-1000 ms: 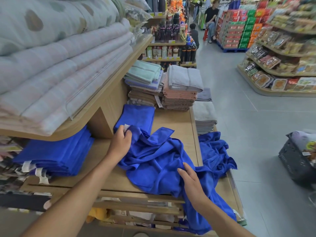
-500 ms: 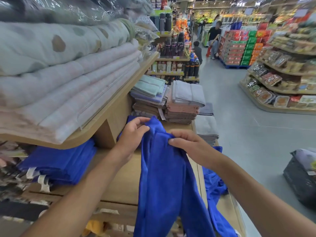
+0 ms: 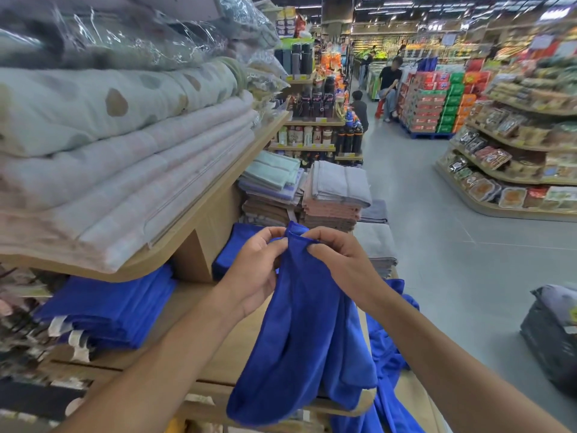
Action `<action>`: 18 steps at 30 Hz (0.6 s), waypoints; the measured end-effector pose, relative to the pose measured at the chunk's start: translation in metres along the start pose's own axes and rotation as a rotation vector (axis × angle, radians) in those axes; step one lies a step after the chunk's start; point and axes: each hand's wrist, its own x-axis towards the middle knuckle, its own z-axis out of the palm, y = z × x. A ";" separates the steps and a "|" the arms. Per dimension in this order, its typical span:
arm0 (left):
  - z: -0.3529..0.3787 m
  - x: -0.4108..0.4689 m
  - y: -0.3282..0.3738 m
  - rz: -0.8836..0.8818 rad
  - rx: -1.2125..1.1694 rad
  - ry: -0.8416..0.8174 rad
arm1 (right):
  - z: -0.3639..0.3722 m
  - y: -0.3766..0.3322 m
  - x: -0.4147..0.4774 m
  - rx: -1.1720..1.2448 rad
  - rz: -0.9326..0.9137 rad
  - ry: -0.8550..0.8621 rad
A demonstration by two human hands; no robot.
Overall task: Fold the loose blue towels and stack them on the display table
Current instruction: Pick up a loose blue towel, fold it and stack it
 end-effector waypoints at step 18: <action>0.014 -0.016 -0.009 0.034 -0.165 -0.127 | 0.003 0.015 -0.002 -0.357 -0.252 0.492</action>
